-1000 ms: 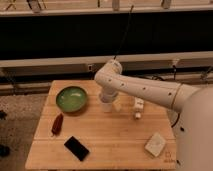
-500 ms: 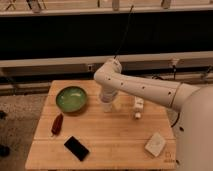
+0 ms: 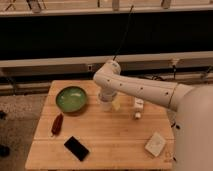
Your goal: Pick up the ceramic cup
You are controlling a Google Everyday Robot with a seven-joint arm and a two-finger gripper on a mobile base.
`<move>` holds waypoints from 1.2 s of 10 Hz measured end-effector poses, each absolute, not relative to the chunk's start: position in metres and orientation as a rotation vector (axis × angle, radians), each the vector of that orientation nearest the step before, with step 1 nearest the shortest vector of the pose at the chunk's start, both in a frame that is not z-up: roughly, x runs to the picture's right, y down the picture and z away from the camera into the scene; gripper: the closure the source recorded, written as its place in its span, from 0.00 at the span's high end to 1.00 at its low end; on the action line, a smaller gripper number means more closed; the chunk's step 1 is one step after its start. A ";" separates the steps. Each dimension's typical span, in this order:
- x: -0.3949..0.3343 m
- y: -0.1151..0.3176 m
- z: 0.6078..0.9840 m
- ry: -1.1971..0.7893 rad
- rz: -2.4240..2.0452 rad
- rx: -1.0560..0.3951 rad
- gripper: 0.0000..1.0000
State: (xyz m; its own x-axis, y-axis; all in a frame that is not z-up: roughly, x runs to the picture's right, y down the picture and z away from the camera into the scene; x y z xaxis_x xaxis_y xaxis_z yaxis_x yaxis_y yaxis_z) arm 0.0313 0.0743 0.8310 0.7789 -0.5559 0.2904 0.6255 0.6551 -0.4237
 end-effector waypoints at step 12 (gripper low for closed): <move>0.028 0.072 0.839 -0.130 -0.691 -0.535 0.23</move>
